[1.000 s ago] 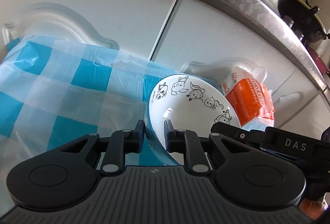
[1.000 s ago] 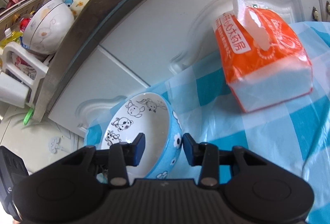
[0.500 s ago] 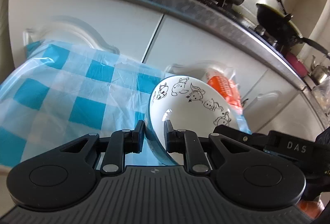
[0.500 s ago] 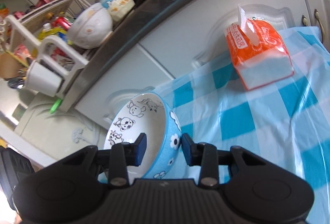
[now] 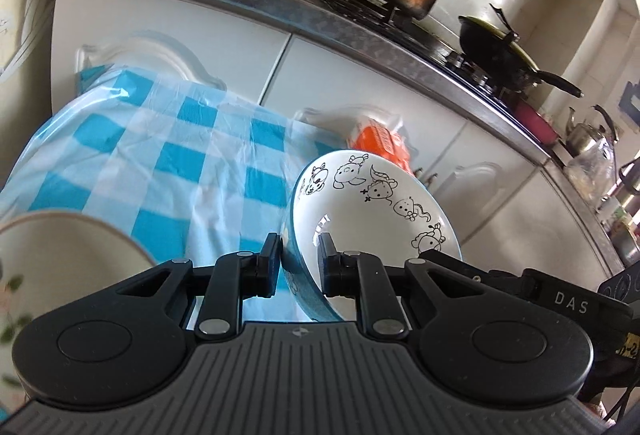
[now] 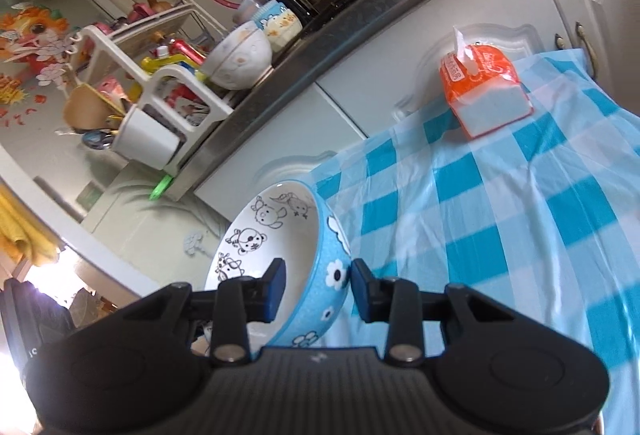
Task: Organize plates and bowls
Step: 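Lift and carry the blue bowl with the left tool to the bowl stack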
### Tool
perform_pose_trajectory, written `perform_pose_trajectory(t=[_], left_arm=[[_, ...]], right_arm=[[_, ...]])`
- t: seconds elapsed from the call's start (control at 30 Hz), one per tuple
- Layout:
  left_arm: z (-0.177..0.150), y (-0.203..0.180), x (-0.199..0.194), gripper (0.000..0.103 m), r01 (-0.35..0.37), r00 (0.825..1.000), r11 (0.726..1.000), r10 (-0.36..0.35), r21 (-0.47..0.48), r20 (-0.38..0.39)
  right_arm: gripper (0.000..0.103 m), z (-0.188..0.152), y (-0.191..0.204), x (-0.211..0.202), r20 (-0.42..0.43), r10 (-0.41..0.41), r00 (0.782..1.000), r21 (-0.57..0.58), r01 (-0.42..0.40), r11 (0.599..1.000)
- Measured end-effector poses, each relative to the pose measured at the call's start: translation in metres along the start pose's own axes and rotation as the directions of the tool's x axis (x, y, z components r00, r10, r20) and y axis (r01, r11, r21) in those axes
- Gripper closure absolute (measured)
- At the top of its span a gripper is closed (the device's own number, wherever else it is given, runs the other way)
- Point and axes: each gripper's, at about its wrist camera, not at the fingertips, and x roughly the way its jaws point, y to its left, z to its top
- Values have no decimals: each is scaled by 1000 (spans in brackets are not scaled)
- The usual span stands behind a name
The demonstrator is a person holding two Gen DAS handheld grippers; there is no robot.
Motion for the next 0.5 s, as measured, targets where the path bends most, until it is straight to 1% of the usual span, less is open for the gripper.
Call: perform_pose_trajectory(t=[0.13,0.33,0.5], left_arm=[[-14,-5,-14,86,27,1000,1000,-28,-12,-13],[-36,-18,-32,86,62,998,998,-62,-3,-3],[-58,-32,-36,86,84,996,996,-83,13,-22]], right_arm=[[68,-15,2,-27,29,12,1000,9,-12,1000],[67,-41,-1,-67,84,28,996,43,-32,999],[66,-61,-9,-95,127,4,992,63,-13,998]])
